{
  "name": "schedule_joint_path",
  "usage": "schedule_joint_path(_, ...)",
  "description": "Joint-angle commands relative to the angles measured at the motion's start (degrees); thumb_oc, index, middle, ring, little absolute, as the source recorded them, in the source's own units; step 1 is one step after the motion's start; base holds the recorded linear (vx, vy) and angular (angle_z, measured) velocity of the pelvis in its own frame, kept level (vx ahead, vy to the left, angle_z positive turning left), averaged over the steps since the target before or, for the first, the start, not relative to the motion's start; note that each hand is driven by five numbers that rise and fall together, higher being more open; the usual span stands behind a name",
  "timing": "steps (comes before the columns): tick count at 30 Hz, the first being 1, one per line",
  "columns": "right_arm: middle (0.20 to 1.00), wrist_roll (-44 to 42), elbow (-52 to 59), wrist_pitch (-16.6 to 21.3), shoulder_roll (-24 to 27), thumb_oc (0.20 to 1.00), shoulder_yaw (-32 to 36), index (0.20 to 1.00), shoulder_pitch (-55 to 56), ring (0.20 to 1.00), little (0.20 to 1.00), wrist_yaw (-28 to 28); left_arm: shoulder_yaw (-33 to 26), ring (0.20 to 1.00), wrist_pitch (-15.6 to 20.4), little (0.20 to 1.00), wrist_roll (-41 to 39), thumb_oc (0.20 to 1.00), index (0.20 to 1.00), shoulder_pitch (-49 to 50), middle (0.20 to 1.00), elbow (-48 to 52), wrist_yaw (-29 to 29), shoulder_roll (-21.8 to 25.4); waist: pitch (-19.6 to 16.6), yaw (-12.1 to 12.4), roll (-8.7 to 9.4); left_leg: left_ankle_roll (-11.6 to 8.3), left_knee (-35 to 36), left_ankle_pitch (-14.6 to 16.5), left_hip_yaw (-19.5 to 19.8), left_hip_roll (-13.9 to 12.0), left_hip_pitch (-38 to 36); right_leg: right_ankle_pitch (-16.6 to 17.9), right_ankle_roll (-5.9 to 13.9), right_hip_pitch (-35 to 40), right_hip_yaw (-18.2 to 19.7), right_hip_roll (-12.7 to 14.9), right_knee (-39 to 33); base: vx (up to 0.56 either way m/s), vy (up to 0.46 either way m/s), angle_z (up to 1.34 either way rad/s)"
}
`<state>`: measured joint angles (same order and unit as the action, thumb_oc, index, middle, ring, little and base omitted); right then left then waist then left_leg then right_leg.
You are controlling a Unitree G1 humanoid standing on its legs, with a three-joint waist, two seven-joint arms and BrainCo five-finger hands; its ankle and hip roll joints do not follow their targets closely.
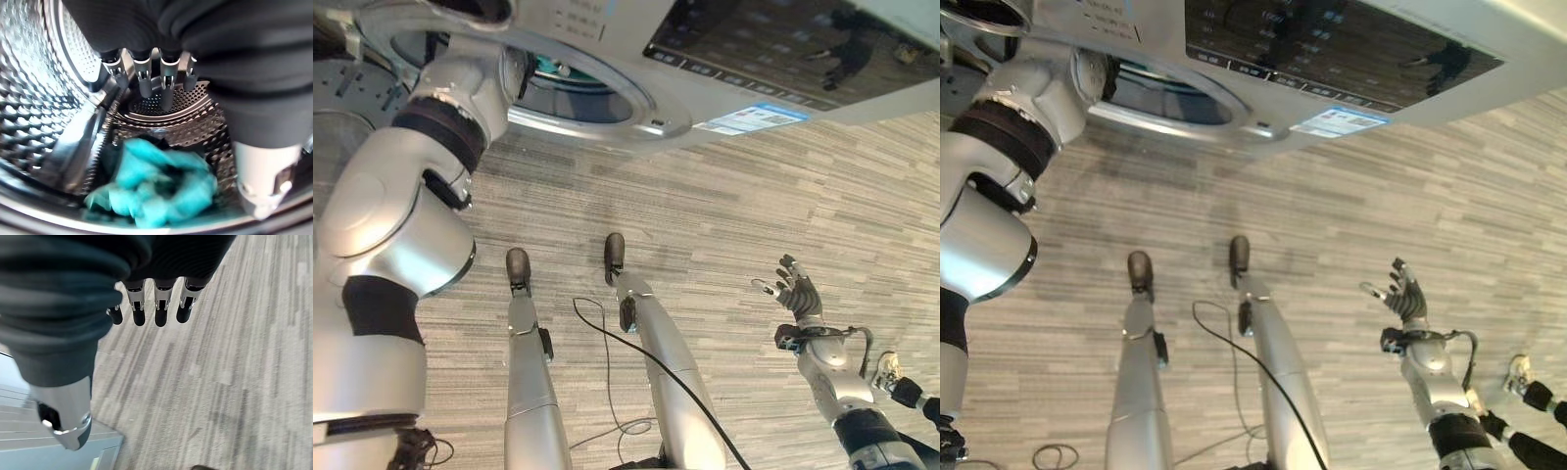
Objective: Grab the laundry basket,head to the washer,open it,put in the laundry and shut it.
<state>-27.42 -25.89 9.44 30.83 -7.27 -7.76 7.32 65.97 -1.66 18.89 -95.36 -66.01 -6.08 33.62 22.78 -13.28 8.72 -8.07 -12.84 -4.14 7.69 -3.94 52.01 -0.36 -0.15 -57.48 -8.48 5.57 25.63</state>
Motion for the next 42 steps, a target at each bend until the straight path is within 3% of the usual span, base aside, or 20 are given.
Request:
schedule_joint_path(1, 1.0, -0.8, 0.0, -0.7, 3.9, 1.0, 1.5, 1.0, 4.5, 1.0, 1.0, 0.1, -4.1, 1.0, 0.2, 1.0, 2.6, 1.0, 1.0, 1.3, 1.0, 3.2, 0.5, -0.5, -2.2, -2.1, -2.63, 1.4, -5.5, 8.8, -0.6, -3.0, -2.2, -3.4, 5.17, 5.4, 2.0, -1.2, -5.8, -0.02, -0.014, 0.04)
schedule_joint_path(5, 1.0, 0.1, -0.6, -1.1, 3.5, 1.0, 1.8, 1.0, 4.8, 1.0, 1.0, -0.4, -9.0, 1.0, 0.3, 1.0, 0.1, 1.0, 1.0, 7.5, 1.0, 12.9, -0.7, 2.4, -1.9, -0.9, -3.38, 1.52, -9.4, 9.7, -1.2, -3.0, -1.0, -4.2, 4.64, 5.4, 1.9, -0.8, -4.2, -0.03, 0.017, 0.09)
schedule_joint_path(9, 1.0, 1.7, -2.8, -1.3, 0.7, 1.0, 1.4, 1.0, 4.9, 1.0, 1.0, -0.4, -17.4, 1.0, 2.0, 1.0, -3.6, 1.0, 1.0, 22.7, 1.0, 26.2, -1.6, 9.1, -2.2, 1.2, -4.08, 1.67, -12.9, 10.9, -1.2, -3.0, 0.4, -5.0, 4.49, 5.1, 1.5, -0.4, -1.7, -0.01, 0.007, 0.02)
schedule_joint_path(11, 1.0, 3.4, -4.1, -1.7, -1.8, 1.0, 1.4, 1.0, 6.0, 1.0, 1.0, -0.7, -27.3, 1.0, 4.0, 1.0, -9.4, 1.0, 1.0, 38.2, 1.0, 34.5, -3.3, 8.4, -2.0, 3.0, -4.08, 2.04, -15.7, 12.1, -1.1, -2.9, 0.1, -6.3, 3.79, 5.9, 1.3, -0.2, 0.9, -0.01, 0.042, 0.03)
schedule_joint_path(14, 1.0, 4.3, -5.8, -2.1, -3.1, 1.0, 0.4, 1.0, 5.8, 1.0, 1.0, -1.1, -33.3, 1.0, 5.1, 1.0, -12.2, 1.0, 1.0, 47.6, 1.0, 37.8, -4.1, 6.0, -2.0, 3.7, -4.23, 2.29, -17.3, 13.1, -1.1, -2.9, -0.2, -7.0, 3.45, 6.4, 1.3, -0.1, 2.5, -0.02, 0.054, 0.06)
schedule_joint_path(15, 1.0, 5.0, -9.2, -2.3, -5.1, 1.0, -0.6, 1.0, 4.3, 1.0, 1.0, -0.6, -37.5, 1.0, 6.1, 1.0, -15.0, 1.0, 1.0, 55.4, 1.0, 39.0, -5.1, 1.6, -1.7, 4.6, -4.4, 2.66, -17.7, 13.8, -1.1, -2.7, -1.3, -7.1, 3.58, 7.5, 1.0, 0.1, 2.8, -0.03, 0.052, 0.25)
schedule_joint_path(16, 1.0, 5.0, -9.2, -2.3, -5.1, 1.0, -0.6, 1.0, 4.3, 1.0, 1.0, -0.6, -37.6, 1.0, 6.1, 1.0, -15.0, 1.0, 1.0, 55.4, 1.0, 39.0, -5.1, 1.6, -1.6, 4.6, -4.41, 2.66, -17.7, 13.8, -1.1, -2.7, -1.3, -7.1, 3.58, 7.5, 1.0, 0.1, 2.8, -0.05, 0.092, 0.27)
schedule_joint_path(17, 1.0, 6.3, -11.5, -2.8, -6.6, 1.0, -1.7, 1.0, 3.1, 1.0, 1.0, 0.0, -39.2, 1.0, 5.9, 1.0, -15.1, 1.0, 1.0, 60.8, 1.0, 39.1, -5.7, -2.3, -1.4, 5.7, -4.57, 2.89, -17.1, 13.9, -1.3, -2.4, -3.1, -6.9, 3.89, 9.2, 0.7, 0.3, 2.3, -0.03, 0.058, 0.12)
schedule_joint_path(20, 1.0, 7.2, -12.6, -3.5, -7.3, 1.0, -2.0, 1.0, 3.3, 1.0, 1.0, -0.3, -40.0, 1.0, 5.9, 1.0, -15.7, 1.0, 1.0, 65.3, 1.0, 39.8, -5.0, -3.9, -1.1, 6.2, -4.81, 3.19, -15.8, 13.7, -1.6, -2.2, -6.0, -6.8, 4.11, 11.8, 0.5, 0.6, 1.5, 0.0, 0.056, 0.05)
schedule_joint_path(21, 1.0, 7.3, -14.5, -4.0, -7.8, 1.0, -1.5, 1.0, 3.3, 1.0, 1.0, -0.5, -41.0, 1.0, 6.3, 1.0, -16.8, 1.0, 1.0, 70.4, 1.0, 40.6, -3.9, -5.4, -1.3, 7.1, -5.5, 3.42, -13.2, 13.4, -1.7, -1.7, -10.2, -6.4, 4.44, 15.5, 0.4, 1.1, -0.1, 0.03, 0.074, 0.03)
schedule_joint_path(24, 1.0, 8.4, -17.5, -4.5, -8.0, 1.0, -1.4, 1.0, 3.0, 1.0, 1.0, -0.4, -41.2, 1.0, 6.5, 1.0, -17.0, 1.0, 1.0, 74.8, 1.0, 41.2, -2.8, -5.9, -1.5, 8.0, -6.08, 3.51, -9.4, 12.6, -1.8, -1.1, -15.9, -5.8, 4.86, 20.9, 0.0, 1.6, -3.0, 0.06, 0.097, 0.05)
schedule_joint_path(25, 1.0, 9.5, -18.6, -5.1, -7.8, 1.0, -1.2, 1.0, 3.4, 1.0, 1.0, -0.8, -41.6, 1.0, 6.6, 1.0, -17.4, 1.0, 1.0, 77.9, 1.0, 41.8, -1.5, -6.0, -2.0, 8.3, -6.39, 3.82, -6.4, 10.3, -2.0, -0.2, -19.3, -3.8, 4.77, 24.3, -0.3, 2.2, -5.3, -0.02, 0.068, 0.05)
schedule_joint_path(26, 1.0, 9.5, -18.6, -5.0, -7.8, 1.0, -1.2, 1.0, 3.4, 1.0, 1.0, -0.8, -41.6, 1.0, 6.6, 1.0, -17.4, 1.0, 1.0, 77.9, 1.0, 41.8, -1.5, -6.0, -1.8, 8.3, -6.36, 3.82, -6.2, 10.2, -2.0, -0.2, -19.7, -3.8, 4.78, 24.6, -0.3, 2.2, -5.4, 0.1, 0.114, 0.02)
schedule_joint_path(27, 1.0, 10.2, -20.1, -5.3, -7.6, 1.0, -0.5, 1.0, 4.2, 1.0, 1.0, -1.6, -42.6, 1.0, 7.0, 1.0, -19.0, 1.0, 1.0, 81.4, 1.0, 42.0, -0.4, -6.6, -3.0, 8.8, -7.0, 3.83, -3.2, 9.4, -2.1, 0.2, -24.5, -3.3, 5.21, 29.7, -1.0, 2.6, -8.1, 0.17, 0.082, 0.08)
schedule_joint_path(32, 1.0, 11.0, -21.5, -5.5, -7.4, 1.0, 2.4, 1.0, 6.8, 1.0, 1.0, -3.0, -46.0, 1.0, 7.9, 1.0, -24.9, 1.0, 1.0, 89.3, 1.0, 39.8, 1.3, -9.1, -7.5, 9.4, -8.19, 4.21, 4.8, 7.3, -1.7, 0.5, -35.7, -1.5, 6.43, 40.9, -1.8, 3.0, -15.0, 0.2, 0.095, 0.13)
schedule_joint_path(39, 1.0, 11.5, -24.2, -5.2, -8.3, 1.0, 4.6, 1.0, 7.6, 1.0, 1.0, -2.6, -50.0, 1.0, 8.6, 1.0, -30.9, 1.0, 1.0, 94.4, 1.0, 34.1, 1.8, -12.4, -12.9, 10.1, -8.66, 5.14, 11.1, 6.9, -2.6, 0.4, -45.6, -0.2, 7.73, 49.5, -0.8, 3.1, -20.5, 0.13, 0.06, 0.01)
schedule_joint_path(42, 1.0, 12.3, -26.8, -5.9, -9.5, 1.0, 4.3, 1.0, 7.8, 1.0, 1.0, -2.7, -51.5, 1.0, 8.0, 1.0, -27.7, 1.0, 1.0, 94.4, 1.0, 25.5, 0.1, -15.1, -15.6, 10.8, -8.45, 5.57, 14.6, 7.0, -3.6, 0.5, -50.6, 0.3, 8.43, 53.2, -0.1, 3.2, -22.7, 0.14, 0.061, -0.13)
